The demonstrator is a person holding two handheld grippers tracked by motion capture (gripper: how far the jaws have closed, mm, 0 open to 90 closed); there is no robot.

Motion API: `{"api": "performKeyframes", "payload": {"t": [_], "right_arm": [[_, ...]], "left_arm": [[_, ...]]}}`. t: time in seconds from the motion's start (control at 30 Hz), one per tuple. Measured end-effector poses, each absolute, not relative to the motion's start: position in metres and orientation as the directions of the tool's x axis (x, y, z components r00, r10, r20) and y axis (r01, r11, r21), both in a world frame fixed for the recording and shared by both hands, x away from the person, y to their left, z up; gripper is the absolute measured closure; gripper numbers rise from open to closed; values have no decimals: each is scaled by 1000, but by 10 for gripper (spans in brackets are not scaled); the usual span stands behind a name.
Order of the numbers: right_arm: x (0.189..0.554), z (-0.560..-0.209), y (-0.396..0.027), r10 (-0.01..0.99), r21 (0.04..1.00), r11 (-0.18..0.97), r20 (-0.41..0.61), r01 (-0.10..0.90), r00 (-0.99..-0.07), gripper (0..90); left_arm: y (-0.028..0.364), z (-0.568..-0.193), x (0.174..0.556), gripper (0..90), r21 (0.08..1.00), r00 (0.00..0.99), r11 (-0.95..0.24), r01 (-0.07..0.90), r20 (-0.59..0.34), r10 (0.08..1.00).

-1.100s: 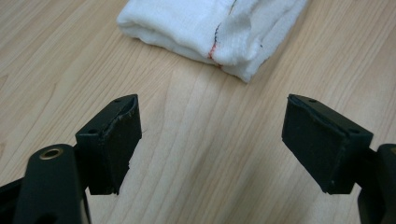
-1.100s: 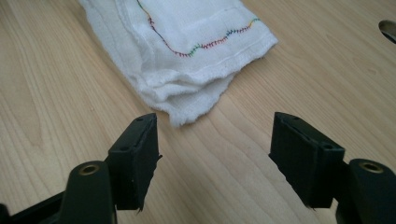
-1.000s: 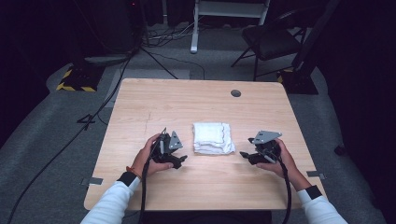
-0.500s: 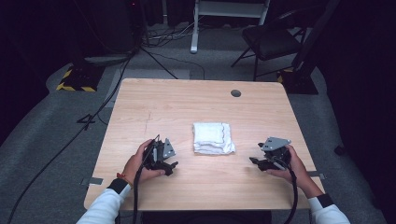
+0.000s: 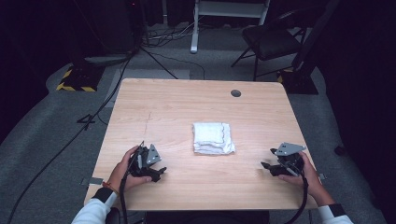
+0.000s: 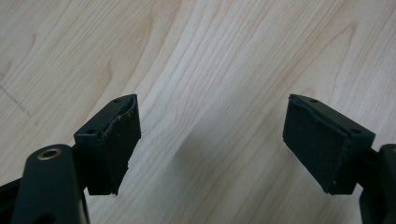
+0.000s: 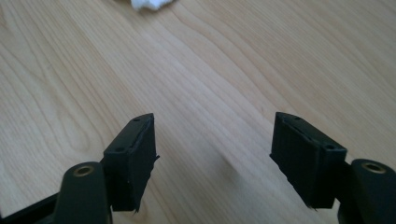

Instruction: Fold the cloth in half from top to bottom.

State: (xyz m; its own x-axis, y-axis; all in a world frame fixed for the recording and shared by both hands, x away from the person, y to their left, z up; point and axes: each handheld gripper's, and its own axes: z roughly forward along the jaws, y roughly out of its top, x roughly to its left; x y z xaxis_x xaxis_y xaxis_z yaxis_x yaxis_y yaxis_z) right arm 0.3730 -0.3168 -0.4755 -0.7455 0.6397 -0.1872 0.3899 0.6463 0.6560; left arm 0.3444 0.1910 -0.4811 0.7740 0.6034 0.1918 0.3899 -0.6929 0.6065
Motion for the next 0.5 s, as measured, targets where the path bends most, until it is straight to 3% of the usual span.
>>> {"api": "performKeyframes", "payload": {"t": [0.5], "right_arm": [[356, -493, -380, 792, 708, 464, -63, 532, -608, 289]], "left_arm": [[237, -493, 338, 184, 637, 735, -590, 496, 54, 676]]}}
